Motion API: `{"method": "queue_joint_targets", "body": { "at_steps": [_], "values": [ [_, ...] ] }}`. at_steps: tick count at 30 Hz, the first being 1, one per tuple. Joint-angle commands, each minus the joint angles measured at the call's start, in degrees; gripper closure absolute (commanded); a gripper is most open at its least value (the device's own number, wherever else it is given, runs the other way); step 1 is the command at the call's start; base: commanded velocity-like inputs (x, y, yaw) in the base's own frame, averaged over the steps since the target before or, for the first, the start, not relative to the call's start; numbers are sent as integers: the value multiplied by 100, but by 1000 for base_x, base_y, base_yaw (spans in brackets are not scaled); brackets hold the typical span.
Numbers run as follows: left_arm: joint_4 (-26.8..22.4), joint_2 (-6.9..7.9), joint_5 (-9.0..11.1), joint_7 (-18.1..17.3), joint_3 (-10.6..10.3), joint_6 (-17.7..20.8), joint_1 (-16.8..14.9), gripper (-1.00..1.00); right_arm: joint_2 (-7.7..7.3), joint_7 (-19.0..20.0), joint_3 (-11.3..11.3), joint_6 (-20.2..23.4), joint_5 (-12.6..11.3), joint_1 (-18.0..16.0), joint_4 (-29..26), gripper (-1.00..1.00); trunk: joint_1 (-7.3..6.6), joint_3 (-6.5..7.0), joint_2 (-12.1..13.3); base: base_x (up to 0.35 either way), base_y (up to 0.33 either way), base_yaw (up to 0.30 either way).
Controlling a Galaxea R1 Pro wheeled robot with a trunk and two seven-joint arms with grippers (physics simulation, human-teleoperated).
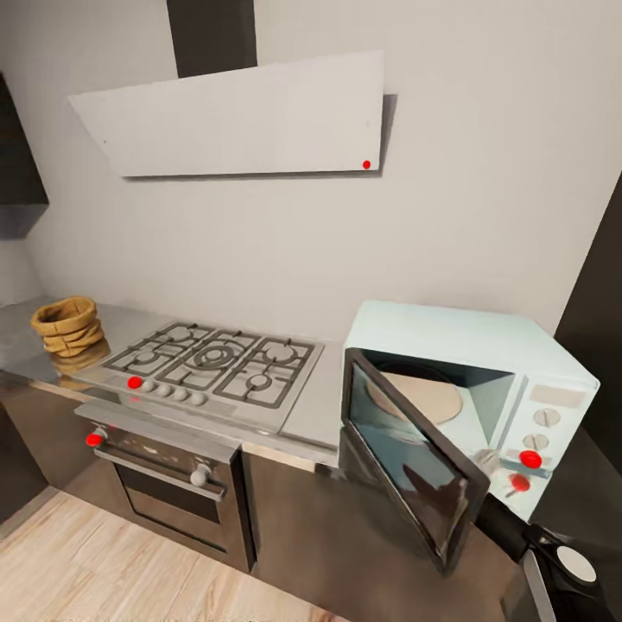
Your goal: In the kitchen, take the popcorn bag from the countertop, put it into the microwave, and heat it until the popcorn is cooked so the cooked popcorn ends up inside the bag.
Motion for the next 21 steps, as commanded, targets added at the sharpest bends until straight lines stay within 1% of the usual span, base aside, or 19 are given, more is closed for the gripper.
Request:
{"method": "queue_joint_targets", "body": {
  "at_steps": [1, 6, 13, 21],
  "values": [
    [-11, -4, 4, 3, 41, 5, 3, -100, 0, 30, -3, -16, -13, -4, 4, -100, 1, -5, -4, 0, 0, 232],
    [-11, -10, 4, 3, 41, 3, 3, -100, 0, 29, -3, -17, -9, -4, 4, -100, 1, -5, -4, -21, 0, 232],
    [-11, -3, 4, 6, 41, 1, 3, -100, 0, 22, -3, -16, -11, -4, 4, -100, 1, -5, -4, -233, 31, 228],
    [-11, -2, 4, 3, 41, 1, 3, -100, 0, 22, -3, -16, -10, -4, 4, -100, 1, -5, -4, -22, 9, 222]
  ]
}}
